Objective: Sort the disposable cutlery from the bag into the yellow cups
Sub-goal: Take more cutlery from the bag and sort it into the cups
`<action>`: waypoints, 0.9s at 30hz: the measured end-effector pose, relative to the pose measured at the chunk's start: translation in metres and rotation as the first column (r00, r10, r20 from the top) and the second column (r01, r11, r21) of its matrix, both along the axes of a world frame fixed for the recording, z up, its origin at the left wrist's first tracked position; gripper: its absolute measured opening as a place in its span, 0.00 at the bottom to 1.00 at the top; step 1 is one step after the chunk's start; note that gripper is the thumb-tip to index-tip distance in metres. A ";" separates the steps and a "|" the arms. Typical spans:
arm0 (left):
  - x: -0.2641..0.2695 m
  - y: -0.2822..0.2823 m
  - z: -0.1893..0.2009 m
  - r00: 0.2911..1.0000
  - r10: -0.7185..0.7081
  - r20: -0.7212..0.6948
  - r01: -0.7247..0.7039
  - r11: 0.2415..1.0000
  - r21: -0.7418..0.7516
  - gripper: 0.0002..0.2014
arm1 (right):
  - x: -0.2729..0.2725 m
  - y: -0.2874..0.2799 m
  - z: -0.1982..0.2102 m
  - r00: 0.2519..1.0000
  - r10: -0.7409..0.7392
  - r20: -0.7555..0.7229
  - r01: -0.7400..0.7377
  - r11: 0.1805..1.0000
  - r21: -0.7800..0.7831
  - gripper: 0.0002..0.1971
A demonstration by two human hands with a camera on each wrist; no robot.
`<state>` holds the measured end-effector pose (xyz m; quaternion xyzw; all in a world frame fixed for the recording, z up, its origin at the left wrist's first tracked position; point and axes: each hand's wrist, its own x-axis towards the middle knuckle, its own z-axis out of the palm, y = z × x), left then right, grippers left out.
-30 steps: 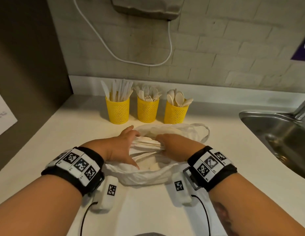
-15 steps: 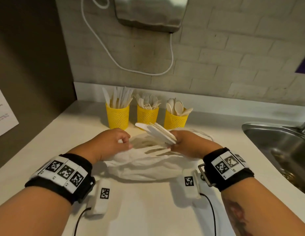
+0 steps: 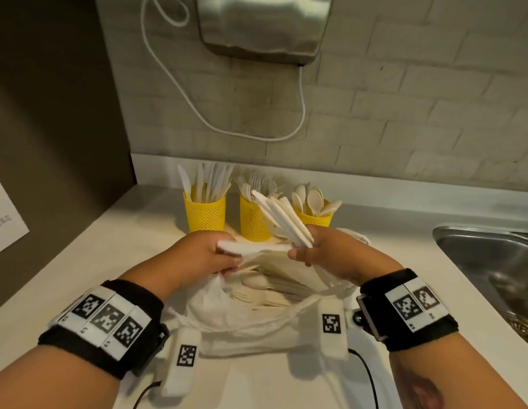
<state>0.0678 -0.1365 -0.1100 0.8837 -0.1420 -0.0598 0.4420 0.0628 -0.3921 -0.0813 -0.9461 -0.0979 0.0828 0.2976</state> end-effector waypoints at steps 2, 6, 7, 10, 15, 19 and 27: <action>0.001 0.000 0.004 0.996 0.022 -0.088 -0.039 0.979 -0.201 0.03 | 0.000 -0.003 0.002 0.999 -0.044 0.018 0.043 0.997 0.059 0.11; 0.001 -0.019 0.017 0.992 -0.027 -0.124 -0.046 0.835 -0.548 0.20 | 0.000 0.013 -0.001 0.995 -0.041 -0.095 0.077 0.907 0.413 0.09; 0.003 -0.027 0.021 0.993 -0.039 -0.112 -0.034 0.814 -0.580 0.23 | 0.002 0.019 -0.002 0.994 -0.020 -0.110 0.068 0.890 0.451 0.09; 0.007 -0.048 0.036 0.999 -0.002 -0.051 -0.027 0.823 -0.567 0.13 | 0.002 0.041 -0.005 0.993 0.033 -0.113 0.030 0.861 0.508 0.04; 0.008 -0.059 0.043 0.996 0.075 0.044 -0.050 0.908 -0.417 0.20 | 0.003 0.062 0.000 0.997 0.008 -0.072 0.055 0.571 0.819 0.09; 0.006 -0.065 0.039 0.957 -0.073 -0.279 -0.165 0.655 -0.738 0.30 | 0.009 0.070 0.019 0.994 -0.101 0.037 0.015 0.467 0.884 0.09; 0.001 -0.055 0.038 0.776 -0.233 -0.586 -0.518 0.295 -0.803 0.40 | 0.004 0.092 0.021 0.992 -0.114 0.058 -0.008 0.398 0.917 0.09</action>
